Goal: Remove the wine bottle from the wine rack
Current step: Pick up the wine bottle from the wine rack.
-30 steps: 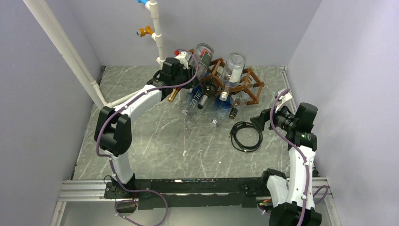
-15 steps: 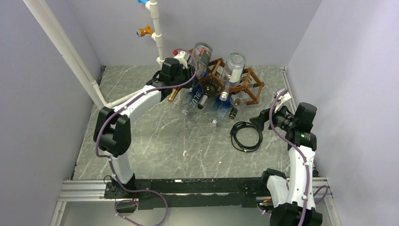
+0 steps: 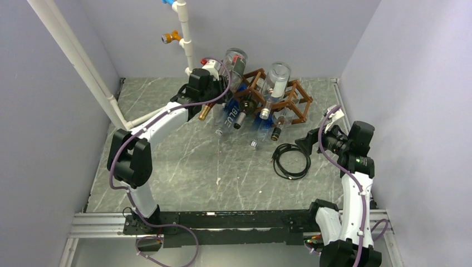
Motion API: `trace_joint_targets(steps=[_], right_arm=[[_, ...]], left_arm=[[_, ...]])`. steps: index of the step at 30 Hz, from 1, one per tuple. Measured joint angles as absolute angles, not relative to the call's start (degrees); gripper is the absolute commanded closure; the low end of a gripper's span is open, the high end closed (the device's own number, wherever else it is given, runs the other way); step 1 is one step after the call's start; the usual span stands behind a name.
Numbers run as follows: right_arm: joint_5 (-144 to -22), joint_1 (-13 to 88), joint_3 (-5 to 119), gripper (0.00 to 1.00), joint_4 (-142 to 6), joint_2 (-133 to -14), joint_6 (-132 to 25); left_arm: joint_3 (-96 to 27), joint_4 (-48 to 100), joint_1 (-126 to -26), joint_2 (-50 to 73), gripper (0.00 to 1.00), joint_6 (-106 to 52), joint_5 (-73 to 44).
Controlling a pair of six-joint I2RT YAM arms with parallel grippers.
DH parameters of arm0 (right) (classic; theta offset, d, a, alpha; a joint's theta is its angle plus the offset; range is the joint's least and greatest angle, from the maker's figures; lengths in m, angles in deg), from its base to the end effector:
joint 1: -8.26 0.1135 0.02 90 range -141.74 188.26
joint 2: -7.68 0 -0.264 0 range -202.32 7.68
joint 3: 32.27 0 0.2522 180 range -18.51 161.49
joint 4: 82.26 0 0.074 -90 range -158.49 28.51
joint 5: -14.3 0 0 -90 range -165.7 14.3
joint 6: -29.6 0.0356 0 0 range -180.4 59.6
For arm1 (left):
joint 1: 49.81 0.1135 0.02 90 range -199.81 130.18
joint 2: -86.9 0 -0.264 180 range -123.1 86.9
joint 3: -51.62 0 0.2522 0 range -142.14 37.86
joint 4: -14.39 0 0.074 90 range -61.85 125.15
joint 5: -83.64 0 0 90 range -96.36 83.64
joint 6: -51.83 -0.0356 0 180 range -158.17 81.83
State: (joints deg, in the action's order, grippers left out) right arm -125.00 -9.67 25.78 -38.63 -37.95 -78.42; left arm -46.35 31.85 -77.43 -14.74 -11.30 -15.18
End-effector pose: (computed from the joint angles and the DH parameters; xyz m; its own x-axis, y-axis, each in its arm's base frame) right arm 0.1651 -0.0251 0.3061 -0.3401 -0.1020 -0.9348 -0.5483 0.8292 0.1090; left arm 0.3756 -0.2027 0.3166 -0.5493 -0.2167 -0.8071 0.3773 0.7974 -0.4709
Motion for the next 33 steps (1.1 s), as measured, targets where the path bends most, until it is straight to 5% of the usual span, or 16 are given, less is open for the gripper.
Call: trace_joint_targets(steps=[33], right_arm=[[-124.17, -9.32, 25.76, 0.00, -38.63, -37.95, -78.44]], left_arm=[[-31.48, 29.16, -77.23, 6.48, 1.00, -6.12, -17.69]])
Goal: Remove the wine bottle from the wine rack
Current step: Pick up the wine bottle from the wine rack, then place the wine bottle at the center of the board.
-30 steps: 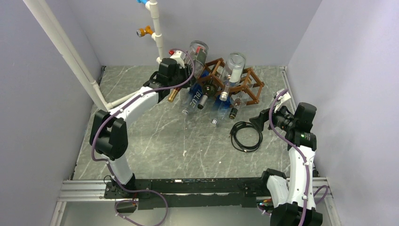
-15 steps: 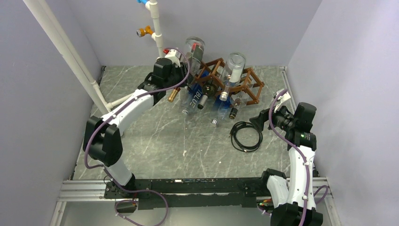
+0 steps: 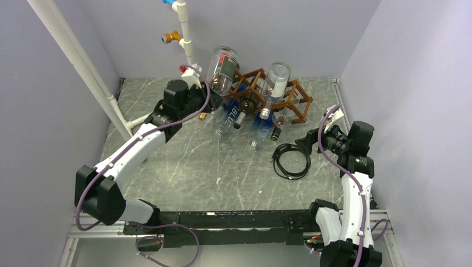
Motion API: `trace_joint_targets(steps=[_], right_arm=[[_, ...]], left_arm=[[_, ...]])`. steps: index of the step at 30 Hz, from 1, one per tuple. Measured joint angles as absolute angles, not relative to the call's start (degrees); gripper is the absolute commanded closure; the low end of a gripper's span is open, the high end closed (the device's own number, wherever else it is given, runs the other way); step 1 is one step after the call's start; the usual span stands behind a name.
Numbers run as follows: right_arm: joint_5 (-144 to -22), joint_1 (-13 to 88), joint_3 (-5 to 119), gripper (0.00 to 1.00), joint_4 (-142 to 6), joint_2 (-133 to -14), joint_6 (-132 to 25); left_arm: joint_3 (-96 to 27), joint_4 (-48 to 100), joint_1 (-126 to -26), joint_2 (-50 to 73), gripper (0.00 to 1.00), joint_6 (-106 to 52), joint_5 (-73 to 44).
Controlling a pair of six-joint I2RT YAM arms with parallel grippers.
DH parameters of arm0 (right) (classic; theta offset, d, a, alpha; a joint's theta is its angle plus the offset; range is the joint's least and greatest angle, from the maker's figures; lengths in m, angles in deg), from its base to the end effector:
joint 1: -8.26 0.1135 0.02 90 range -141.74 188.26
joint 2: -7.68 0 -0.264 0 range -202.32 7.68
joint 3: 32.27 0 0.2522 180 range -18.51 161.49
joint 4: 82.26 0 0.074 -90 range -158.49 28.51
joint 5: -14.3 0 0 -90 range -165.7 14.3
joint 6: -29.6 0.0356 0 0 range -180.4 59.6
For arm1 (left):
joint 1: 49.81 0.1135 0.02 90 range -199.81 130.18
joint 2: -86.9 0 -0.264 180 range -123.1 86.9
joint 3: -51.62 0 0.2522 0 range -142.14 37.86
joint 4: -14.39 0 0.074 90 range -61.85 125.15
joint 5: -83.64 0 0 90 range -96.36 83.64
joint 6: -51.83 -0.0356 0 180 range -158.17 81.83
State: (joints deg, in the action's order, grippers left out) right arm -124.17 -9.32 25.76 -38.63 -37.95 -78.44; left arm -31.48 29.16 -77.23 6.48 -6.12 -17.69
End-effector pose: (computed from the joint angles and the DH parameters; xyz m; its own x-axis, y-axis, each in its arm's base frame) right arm 0.1655 -0.0245 0.3058 -0.3430 -0.1067 -0.9333 -0.5429 0.8333 0.1042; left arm 0.2937 -0.1602 0.3628 -0.4877 -0.3332 -0.8070 0.4286 0.7139 -0.5538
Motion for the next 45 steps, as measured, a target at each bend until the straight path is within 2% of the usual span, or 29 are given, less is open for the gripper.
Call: trace_joint_targets(steps=[10, 26, 45], right_arm=[[-124.12, -9.32, 25.04, 0.00, -38.65, -37.95, -78.86], [-127.95, -9.30, 25.02, 0.00, -37.95, -38.65, -83.56], [-133.35, -7.11, 25.41, 0.00, -30.10, -39.19, -95.32]], left_arm=[[-18.35, 31.42, -77.23, 20.93, 1.00, -2.47, -22.33], [-6.33, 44.92, -77.28, 46.26, 1.00, -0.74, -29.17], [-1.67, 56.29, -77.28, 53.41, 1.00, 4.37, -32.60]])
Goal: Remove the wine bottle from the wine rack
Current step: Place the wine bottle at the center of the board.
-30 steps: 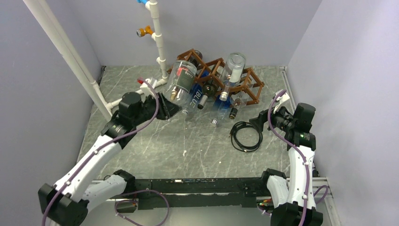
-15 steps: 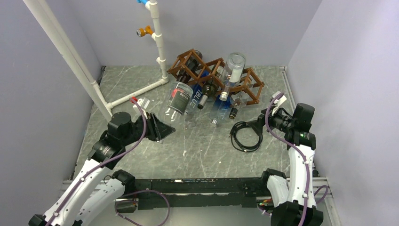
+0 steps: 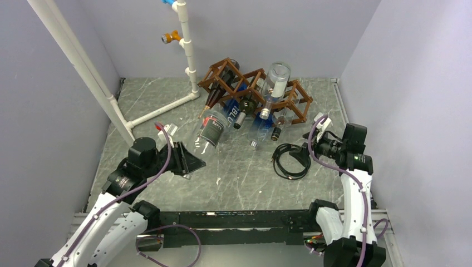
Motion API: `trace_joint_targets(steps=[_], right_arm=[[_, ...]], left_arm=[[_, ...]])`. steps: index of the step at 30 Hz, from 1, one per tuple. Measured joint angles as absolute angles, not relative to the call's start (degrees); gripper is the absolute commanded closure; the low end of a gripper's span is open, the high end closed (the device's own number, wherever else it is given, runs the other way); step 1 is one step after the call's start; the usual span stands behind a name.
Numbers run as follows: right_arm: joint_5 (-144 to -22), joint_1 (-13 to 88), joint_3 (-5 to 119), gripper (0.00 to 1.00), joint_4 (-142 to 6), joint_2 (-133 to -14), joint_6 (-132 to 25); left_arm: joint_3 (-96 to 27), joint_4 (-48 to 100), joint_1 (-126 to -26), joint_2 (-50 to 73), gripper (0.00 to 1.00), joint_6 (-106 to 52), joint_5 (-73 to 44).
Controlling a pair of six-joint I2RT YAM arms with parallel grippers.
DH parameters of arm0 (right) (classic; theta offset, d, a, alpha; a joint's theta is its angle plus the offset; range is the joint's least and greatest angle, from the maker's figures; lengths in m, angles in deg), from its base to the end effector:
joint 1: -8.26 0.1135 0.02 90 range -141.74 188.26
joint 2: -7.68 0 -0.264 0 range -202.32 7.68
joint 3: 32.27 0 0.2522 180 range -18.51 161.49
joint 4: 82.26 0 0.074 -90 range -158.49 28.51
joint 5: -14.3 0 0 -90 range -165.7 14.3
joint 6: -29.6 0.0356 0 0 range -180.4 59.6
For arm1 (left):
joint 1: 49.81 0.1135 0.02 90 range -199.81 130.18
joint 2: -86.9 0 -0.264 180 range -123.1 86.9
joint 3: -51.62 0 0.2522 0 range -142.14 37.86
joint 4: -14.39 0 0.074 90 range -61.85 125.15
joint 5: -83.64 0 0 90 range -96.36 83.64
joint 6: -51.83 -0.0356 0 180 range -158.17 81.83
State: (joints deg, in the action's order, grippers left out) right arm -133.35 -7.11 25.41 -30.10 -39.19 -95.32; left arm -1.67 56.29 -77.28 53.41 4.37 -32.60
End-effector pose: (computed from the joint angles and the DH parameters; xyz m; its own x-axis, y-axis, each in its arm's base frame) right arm 0.1594 -0.0126 0.2920 -0.2535 -0.2480 -0.9350 -0.7498 0.6611 0.0279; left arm 0.1128 -0.0764 0.3047 -0.7714 -0.2824 -0.5702 0.3470 0.5645 -0.7490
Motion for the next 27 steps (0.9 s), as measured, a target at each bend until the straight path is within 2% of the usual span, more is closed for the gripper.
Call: trace_joint_targets(steps=[12, 21, 27], right_arm=[[-138.16, -6.46, 32.51, 0.00, -12.81, -42.34, -118.92], [-141.79, -5.34, 34.04, 0.00, -4.88, -43.91, -129.50], [-141.98, 2.39, 34.26, 0.00, -5.25, -44.70, -129.87]], left_arm=[[-1.58, 60.18, -77.30, 51.75, 1.00, 6.10, -38.67], [-1.58, 64.94, -77.78, 47.35, 1.00, 6.36, -41.71], [-1.58, 66.98, -79.64, 41.54, 1.00, 6.80, -42.26]])
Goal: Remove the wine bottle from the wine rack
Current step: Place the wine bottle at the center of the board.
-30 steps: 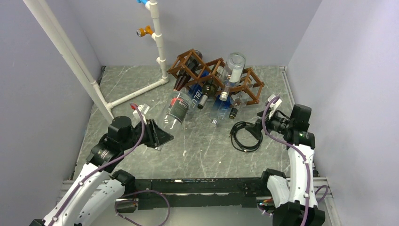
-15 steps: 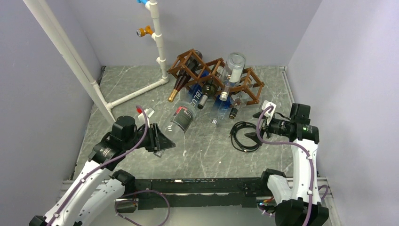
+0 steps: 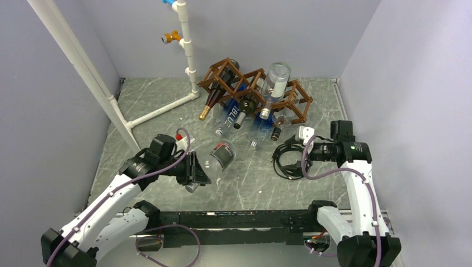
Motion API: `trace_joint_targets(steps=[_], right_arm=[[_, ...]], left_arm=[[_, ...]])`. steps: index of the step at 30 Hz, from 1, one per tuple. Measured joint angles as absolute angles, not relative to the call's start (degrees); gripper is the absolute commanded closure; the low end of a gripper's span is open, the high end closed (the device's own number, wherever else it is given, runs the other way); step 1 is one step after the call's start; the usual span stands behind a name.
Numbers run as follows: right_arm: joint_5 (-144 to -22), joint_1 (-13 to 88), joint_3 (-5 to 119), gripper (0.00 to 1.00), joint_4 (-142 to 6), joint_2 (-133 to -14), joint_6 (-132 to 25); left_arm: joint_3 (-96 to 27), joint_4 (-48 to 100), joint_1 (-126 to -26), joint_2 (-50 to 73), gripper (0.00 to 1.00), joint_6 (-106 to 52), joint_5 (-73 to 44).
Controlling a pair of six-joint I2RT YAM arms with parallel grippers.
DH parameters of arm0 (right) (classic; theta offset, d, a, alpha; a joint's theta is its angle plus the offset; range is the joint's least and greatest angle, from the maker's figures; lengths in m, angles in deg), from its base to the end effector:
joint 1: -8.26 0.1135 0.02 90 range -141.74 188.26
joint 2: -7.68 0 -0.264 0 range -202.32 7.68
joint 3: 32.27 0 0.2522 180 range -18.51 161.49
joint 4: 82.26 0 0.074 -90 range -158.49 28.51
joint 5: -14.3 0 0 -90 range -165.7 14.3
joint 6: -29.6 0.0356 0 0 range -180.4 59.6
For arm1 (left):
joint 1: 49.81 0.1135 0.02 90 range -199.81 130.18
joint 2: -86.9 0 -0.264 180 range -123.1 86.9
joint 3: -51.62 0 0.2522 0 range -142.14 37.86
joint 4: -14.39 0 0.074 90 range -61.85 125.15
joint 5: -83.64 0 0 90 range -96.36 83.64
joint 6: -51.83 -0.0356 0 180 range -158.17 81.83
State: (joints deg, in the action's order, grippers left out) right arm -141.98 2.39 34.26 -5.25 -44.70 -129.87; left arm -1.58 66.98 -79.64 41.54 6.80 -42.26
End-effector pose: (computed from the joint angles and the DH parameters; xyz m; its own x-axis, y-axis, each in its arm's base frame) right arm 0.1463 0.0177 0.3057 0.0401 -0.3828 -0.9230 -0.9603 0.2405 -0.1415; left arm 0.1261 -0.0964 0.2633 -0.9722 -0.1025 -0.2107 0.1090 0.5981 -0.7940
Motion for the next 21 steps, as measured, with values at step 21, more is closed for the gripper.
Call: trace_joint_targets(steps=[21], right_arm=[[-138.59, 20.32, 39.38, 0.00, -8.77, -52.04, -128.83]], left_arm=[[-3.35, 67.96, -88.40, 32.56, 1.00, 9.64, -42.54]])
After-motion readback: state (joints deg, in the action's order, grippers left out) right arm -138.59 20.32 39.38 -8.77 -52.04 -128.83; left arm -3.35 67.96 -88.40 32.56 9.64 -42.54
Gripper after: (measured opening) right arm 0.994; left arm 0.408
